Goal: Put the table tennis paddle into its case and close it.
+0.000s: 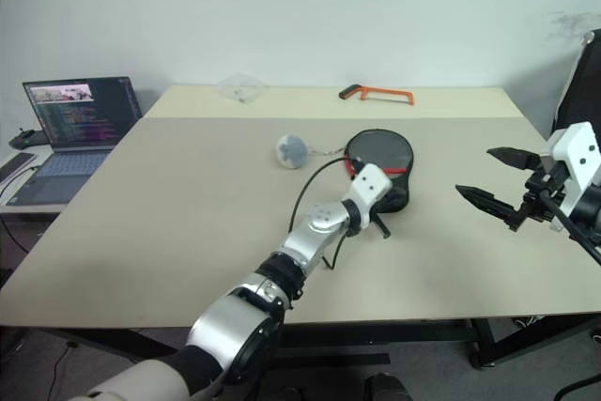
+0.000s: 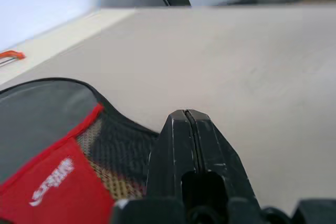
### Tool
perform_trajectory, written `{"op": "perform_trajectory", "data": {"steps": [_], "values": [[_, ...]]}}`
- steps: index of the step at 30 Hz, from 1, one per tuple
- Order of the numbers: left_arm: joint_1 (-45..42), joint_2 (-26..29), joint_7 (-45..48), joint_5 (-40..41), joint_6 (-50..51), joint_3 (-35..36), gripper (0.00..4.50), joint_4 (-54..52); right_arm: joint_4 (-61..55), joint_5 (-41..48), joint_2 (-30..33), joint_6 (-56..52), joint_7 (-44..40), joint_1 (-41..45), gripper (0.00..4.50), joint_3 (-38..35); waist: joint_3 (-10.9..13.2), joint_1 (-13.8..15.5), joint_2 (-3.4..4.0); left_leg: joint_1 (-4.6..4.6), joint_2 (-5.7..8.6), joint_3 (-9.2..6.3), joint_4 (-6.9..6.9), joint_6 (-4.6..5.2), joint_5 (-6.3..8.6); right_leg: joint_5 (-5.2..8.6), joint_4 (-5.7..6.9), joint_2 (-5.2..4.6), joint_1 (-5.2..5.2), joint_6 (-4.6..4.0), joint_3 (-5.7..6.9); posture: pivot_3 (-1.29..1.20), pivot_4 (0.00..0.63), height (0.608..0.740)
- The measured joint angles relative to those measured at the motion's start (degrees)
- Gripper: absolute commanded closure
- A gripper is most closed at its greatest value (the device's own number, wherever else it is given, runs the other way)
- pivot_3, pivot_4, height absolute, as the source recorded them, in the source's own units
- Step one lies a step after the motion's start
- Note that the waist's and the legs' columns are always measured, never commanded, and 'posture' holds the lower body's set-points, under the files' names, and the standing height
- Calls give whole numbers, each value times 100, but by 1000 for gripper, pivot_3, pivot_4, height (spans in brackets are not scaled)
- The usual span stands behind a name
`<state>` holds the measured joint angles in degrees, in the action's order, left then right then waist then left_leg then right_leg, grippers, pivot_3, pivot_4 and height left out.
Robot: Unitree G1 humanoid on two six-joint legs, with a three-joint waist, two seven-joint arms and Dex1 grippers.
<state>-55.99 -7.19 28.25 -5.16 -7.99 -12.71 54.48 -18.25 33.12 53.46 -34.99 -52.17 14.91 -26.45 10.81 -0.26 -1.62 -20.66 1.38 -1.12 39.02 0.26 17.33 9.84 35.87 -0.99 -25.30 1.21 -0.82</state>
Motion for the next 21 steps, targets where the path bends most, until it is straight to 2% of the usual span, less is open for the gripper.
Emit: {"op": "perform_trajectory", "data": {"steps": [4,7,9,11,15,19,21], "values": [[265,297,335,204,336,131,4489,-506,-160,281,0,-471,206,-129,0,-176,1,-16,-1,-1,-3,13,0,0,0,0,0,1,-4,1,1,0,150,740],[463,861,1161,849,1146,450,4489,-1596,-118,486,-227,-982,699,69,0,-138,0,-50,0,0,-7,12,0,0,0,-1,6,4,-7,0,1,0,150,740],[538,1275,1641,1285,1737,666,4489,-2404,27,581,-609,-1227,1133,387,0,1,0,-84,0,3,-9,11,0,-1,0,-1,8,6,-5,-1,0,0,150,740],[575,1647,1942,1708,2359,889,3925,-3090,335,643,-1168,-1563,1723,792,0,172,-2,-116,4,6,-8,10,1,0,-1,-1,8,5,-3,-1,-2,0,150,740],[790,2524,2528,2350,3301,1129,2444,-4141,1221,703,-2307,-2278,3038,1531,0,158,-7,-162,13,0,-8,7,-2,0,-1,-1,10,3,-10,-6,-14,0,150,740],[1193,3108,2806,2826,4000,1456,989,-4556,1907,855,-2888,-2738,3979,1911,0,-189,-12,-114,22,-14,-1,-12,-1,0,-1,-19,11,-5,-34,-40,1,0,150,740],[1617,3717,3041,3013,4302,1514,233,-4782,2317,864,-3234,-2828,4349,2258,0,-315,-12,-160,22,-11,-4,0,-3,0,-1,-20,11,-6,-36,-41,-9,0,150,740]]}}
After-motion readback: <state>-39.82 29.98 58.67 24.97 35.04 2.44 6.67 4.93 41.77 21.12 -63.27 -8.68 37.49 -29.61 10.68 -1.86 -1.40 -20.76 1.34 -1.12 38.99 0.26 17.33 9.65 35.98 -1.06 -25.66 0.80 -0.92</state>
